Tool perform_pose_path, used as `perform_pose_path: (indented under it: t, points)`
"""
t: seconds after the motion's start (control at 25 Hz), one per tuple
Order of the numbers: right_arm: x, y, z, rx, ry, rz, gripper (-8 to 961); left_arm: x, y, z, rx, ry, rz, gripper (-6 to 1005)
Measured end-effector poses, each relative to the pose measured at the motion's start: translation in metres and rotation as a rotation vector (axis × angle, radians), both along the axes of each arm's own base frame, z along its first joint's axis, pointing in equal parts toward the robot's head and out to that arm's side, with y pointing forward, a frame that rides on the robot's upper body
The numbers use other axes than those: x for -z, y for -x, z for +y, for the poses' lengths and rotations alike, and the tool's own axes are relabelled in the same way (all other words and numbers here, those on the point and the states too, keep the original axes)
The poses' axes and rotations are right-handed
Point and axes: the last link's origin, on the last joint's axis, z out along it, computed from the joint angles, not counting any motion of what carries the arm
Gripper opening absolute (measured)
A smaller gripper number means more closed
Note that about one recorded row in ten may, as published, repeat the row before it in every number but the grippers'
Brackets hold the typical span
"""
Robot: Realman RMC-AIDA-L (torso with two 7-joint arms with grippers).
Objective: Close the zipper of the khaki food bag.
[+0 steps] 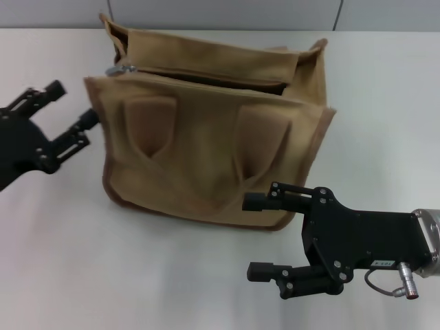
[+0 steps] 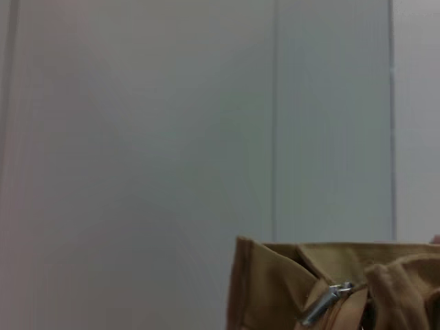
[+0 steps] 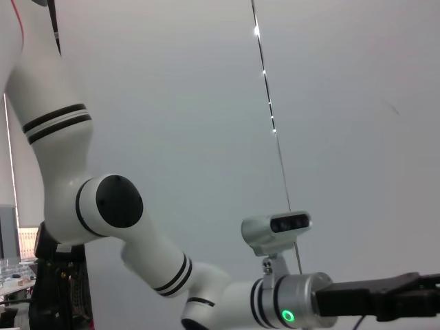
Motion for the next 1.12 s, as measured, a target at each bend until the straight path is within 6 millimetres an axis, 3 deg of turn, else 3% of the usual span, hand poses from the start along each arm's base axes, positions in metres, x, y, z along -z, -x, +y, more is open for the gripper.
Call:
perform_pose_path:
  t: [0.24, 0.4, 1.12]
  points:
    - [0.0, 0.0, -0.001, 0.002, 0.003, 0.001, 826, 0.019, -0.016, 0.031, -0.016, 0.033, -0.014, 725]
    - [0.002, -0.002, -0.003, 0.009, -0.001, 0.002, 826, 0.02, -0.024, 0.042, -0.028, 0.003, -0.068, 725]
    - [0.006, -0.003, 0.001, 0.029, -0.02, -0.014, 825, 0.017, -0.026, 0.033, -0.016, -0.03, -0.157, 717]
